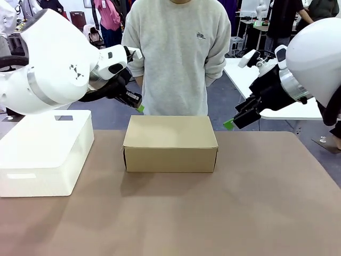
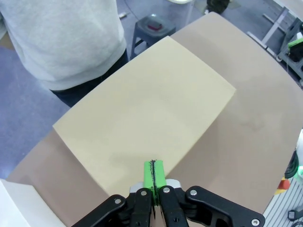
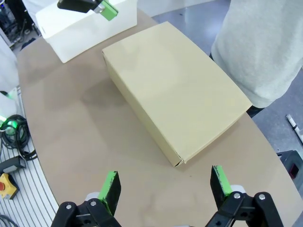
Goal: Pack the shoes into the box.
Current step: Press down on the lid of the Shoes Box.
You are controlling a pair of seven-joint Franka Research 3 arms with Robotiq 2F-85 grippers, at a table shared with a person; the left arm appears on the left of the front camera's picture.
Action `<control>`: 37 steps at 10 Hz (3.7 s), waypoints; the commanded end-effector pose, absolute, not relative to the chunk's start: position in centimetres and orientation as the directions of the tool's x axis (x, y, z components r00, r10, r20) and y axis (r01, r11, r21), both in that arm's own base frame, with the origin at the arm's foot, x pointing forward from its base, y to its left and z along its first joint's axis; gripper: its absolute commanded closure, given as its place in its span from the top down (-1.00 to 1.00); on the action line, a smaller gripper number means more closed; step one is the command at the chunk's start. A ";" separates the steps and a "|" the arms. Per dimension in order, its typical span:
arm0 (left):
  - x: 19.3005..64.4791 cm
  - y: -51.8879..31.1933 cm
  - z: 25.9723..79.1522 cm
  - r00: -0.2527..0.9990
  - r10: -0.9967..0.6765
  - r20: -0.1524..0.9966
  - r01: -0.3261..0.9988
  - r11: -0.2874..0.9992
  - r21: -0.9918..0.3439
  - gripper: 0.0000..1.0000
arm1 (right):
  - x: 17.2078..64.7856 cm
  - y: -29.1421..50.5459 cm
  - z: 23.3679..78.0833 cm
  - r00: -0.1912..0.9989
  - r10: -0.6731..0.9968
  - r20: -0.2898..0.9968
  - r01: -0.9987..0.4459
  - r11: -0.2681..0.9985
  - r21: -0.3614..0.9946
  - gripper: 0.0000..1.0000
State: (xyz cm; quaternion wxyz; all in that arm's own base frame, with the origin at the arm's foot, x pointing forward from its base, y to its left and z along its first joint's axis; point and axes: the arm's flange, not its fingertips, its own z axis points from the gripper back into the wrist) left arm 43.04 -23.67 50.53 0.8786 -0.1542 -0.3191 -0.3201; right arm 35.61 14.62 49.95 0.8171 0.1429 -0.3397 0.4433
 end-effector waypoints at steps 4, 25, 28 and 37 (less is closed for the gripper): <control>44.1 -25.2 49.0 0.654 -0.432 0.620 0.595 0.801 -0.069 -1.00 | 33.2 15.4 53.8 0.446 0.596 0.668 -0.739 0.666 -0.101 1.00; 58.9 -36.6 40.3 0.719 -0.545 0.432 0.618 0.786 -0.038 -1.00 | 32.6 15.4 54.3 0.427 0.601 0.676 -0.735 0.666 -0.128 1.00; 58.8 -35.6 40.9 0.727 -0.526 0.441 0.597 0.802 -0.027 -1.00 | 32.6 15.4 54.3 0.427 0.601 0.676 -0.735 0.666 -0.128 1.00; 55.4 -33.8 48.5 0.696 -0.510 0.505 0.578 0.816 0.028 -1.00 | 32.6 15.4 54.3 0.427 0.601 0.676 -0.735 0.666 -0.128 1.00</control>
